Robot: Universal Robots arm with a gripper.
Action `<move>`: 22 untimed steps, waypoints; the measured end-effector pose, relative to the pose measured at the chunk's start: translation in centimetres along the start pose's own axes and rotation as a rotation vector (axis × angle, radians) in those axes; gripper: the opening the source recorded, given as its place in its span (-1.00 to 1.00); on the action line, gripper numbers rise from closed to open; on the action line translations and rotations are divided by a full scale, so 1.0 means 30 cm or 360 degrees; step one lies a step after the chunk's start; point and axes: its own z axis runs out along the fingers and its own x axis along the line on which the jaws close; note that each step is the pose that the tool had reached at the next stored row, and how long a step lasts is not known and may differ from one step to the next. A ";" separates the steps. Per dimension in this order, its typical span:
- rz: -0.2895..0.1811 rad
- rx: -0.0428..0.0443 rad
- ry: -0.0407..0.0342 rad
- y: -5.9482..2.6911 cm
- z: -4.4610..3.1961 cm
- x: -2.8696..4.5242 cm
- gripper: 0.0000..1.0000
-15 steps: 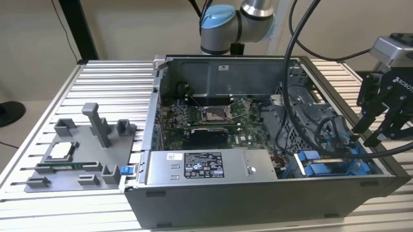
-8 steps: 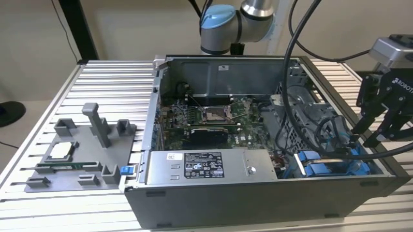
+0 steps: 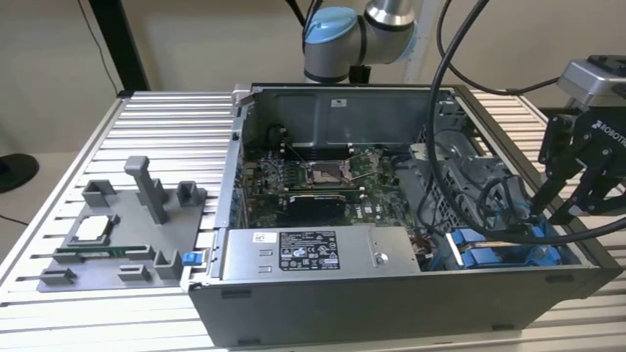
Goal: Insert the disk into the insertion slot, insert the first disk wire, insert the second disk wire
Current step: 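Insert the second disk wire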
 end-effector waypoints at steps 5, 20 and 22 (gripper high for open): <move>0.0000 -0.0001 -0.0001 0.001 0.000 -0.009 1.00; 0.0019 -0.0011 -0.0002 0.015 0.004 -0.012 1.00; 0.0021 -0.0011 -0.0002 0.016 0.004 -0.012 1.00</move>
